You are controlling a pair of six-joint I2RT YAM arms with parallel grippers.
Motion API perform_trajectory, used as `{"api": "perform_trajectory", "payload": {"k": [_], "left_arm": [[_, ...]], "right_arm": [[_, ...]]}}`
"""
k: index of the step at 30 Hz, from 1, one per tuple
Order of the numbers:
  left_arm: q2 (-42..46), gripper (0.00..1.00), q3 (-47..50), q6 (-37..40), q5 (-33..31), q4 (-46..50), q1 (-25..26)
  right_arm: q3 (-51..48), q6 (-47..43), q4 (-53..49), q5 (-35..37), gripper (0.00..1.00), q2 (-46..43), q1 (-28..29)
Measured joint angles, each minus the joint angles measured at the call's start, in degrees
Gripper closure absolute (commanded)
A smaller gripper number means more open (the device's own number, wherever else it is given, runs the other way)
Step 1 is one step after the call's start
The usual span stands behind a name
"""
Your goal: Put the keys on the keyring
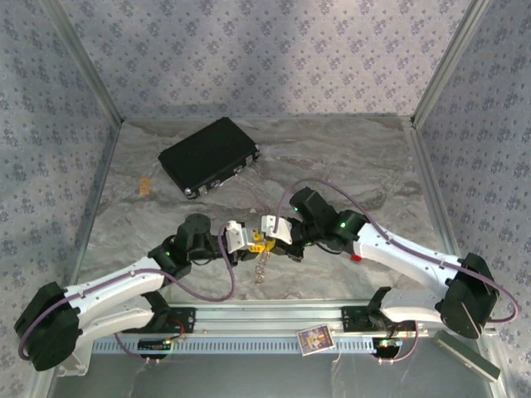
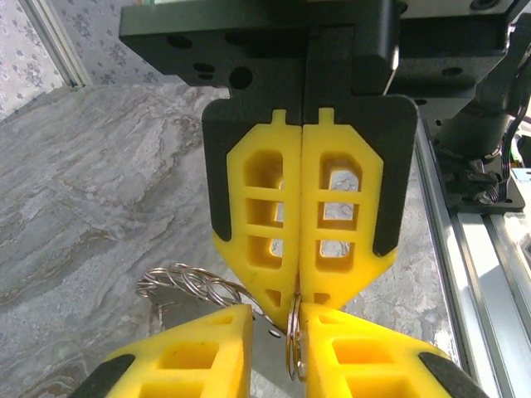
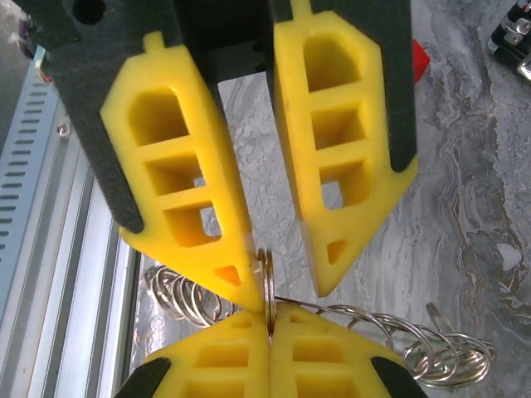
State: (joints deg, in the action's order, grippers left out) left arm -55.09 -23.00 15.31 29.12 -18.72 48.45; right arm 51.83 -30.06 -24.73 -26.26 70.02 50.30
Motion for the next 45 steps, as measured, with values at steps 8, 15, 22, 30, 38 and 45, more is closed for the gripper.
{"api": "perform_trajectory", "payload": {"k": [8, 15, 22, 30, 38, 45], "left_arm": [[-0.6, 1.0, -0.3, 0.9, 0.9, 1.9, 0.1], [-0.5, 1.0, -0.4, 0.7, 1.3, 1.8, 0.1], [0.3, 1.0, 3.4, -2.4, 0.9, -4.0, 0.1], [0.3, 1.0, 6.5, -7.1, -0.4, -12.0, 0.1], [0.5, 1.0, 7.6, -10.6, -1.5, -17.3, 0.1], [0.7, 1.0, 7.8, -11.8, -1.7, -18.6, 0.1]], "right_arm": [[0.8, -1.8, -1.8, 1.0, 1.0, 0.4, 0.3], [-1.0, -0.4, 0.1, 0.1, 0.8, -1.4, -0.9], [-8.5, 4.3, 6.0, 0.4, 0.76, -7.1, -2.3], [-15.1, 10.2, 13.7, 1.9, 0.72, -7.3, -1.1], [-19.4, 14.4, 22.5, 4.6, 0.66, -6.6, 1.0], [-22.5, 16.4, 29.9, 8.7, 0.64, -6.1, 3.4]]}}
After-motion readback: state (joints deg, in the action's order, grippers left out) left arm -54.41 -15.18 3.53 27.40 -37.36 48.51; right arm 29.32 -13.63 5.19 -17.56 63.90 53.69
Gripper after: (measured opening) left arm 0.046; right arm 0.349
